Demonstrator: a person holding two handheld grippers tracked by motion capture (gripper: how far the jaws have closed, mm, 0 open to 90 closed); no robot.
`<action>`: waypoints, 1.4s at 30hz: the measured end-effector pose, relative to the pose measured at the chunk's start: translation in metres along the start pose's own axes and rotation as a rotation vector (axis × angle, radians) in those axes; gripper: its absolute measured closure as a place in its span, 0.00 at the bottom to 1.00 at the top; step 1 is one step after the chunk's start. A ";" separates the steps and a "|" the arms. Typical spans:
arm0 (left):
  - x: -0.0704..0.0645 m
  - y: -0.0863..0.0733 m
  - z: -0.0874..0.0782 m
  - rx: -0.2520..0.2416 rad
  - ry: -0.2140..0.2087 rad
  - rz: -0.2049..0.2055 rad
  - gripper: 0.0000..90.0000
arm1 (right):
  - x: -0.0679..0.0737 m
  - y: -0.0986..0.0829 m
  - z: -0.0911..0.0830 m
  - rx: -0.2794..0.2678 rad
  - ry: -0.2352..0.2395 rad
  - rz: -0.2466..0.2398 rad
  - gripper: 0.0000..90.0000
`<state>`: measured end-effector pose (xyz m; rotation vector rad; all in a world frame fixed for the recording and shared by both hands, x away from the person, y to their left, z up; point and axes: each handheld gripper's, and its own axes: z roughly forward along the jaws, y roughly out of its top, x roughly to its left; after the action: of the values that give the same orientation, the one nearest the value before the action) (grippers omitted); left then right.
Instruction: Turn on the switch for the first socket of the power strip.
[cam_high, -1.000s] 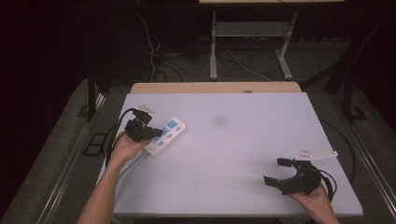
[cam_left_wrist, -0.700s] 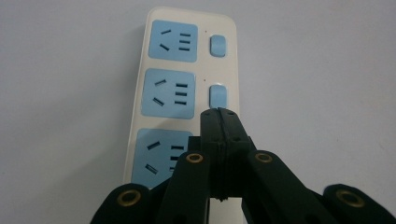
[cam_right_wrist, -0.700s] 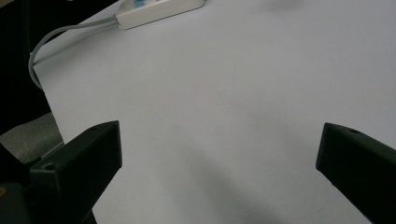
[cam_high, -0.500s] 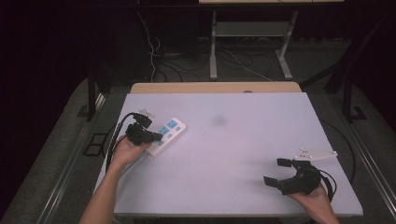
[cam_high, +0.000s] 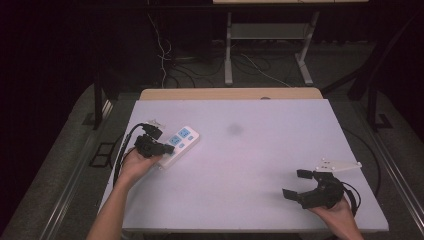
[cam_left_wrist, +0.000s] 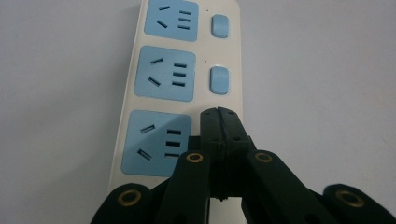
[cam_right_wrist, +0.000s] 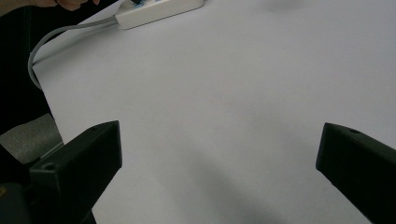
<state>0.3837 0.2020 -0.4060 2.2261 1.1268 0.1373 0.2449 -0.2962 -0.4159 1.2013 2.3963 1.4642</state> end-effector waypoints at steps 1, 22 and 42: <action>0.000 -0.001 0.000 -0.006 -0.001 -0.005 1.00 | 0.000 0.000 0.000 0.000 0.000 -0.002 0.00; -0.004 -0.010 0.002 -0.059 0.032 -0.091 1.00 | 0.000 0.001 -0.001 -0.005 -0.008 -0.001 0.00; 0.000 -0.010 0.001 -0.072 0.011 -0.121 1.00 | -0.007 -0.001 -0.002 0.000 -0.023 0.017 0.00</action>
<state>0.3772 0.2055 -0.4124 2.0909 1.2397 0.1372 0.2478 -0.3023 -0.4176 1.2348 2.3768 1.4470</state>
